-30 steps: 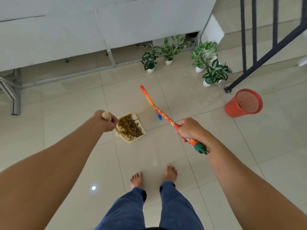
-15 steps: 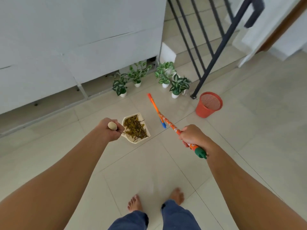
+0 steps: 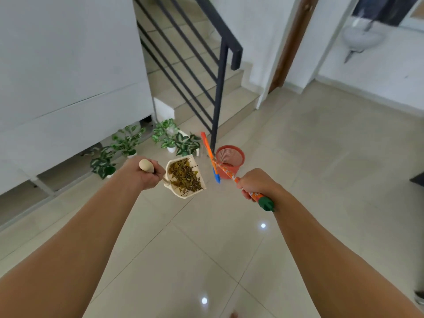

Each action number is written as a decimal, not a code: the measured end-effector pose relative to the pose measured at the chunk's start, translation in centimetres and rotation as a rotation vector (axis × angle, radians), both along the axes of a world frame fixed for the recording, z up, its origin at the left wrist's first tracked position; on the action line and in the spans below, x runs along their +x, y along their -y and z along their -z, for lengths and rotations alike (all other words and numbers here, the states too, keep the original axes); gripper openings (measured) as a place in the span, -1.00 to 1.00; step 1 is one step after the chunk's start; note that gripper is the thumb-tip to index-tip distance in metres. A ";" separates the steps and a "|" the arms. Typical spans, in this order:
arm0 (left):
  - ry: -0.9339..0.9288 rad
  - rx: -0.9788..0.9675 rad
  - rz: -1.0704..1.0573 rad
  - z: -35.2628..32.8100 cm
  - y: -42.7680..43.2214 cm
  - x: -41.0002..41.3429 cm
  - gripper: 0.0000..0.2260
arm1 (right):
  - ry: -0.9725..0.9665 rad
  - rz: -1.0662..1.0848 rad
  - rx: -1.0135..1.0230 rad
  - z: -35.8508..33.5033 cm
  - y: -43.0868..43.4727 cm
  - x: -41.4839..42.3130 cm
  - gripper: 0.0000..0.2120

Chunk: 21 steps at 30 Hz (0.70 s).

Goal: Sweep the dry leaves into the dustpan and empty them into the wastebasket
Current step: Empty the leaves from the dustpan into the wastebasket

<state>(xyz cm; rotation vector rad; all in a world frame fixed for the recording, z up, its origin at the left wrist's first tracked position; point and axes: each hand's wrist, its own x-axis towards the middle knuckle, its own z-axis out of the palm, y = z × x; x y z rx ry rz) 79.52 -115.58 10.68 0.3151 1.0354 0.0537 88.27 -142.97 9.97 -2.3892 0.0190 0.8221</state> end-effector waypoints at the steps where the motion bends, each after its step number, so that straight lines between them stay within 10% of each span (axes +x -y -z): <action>1: 0.018 -0.007 0.007 -0.5 1.2 1.2 -0.84 | 0.007 0.006 0.014 -0.7 1.4 0.8 -0.81; 21: 0.132 -0.003 0.114 -5.2 14.4 20.4 -0.89 | 0.020 0.207 0.085 -3.4 15.3 19.1 -0.82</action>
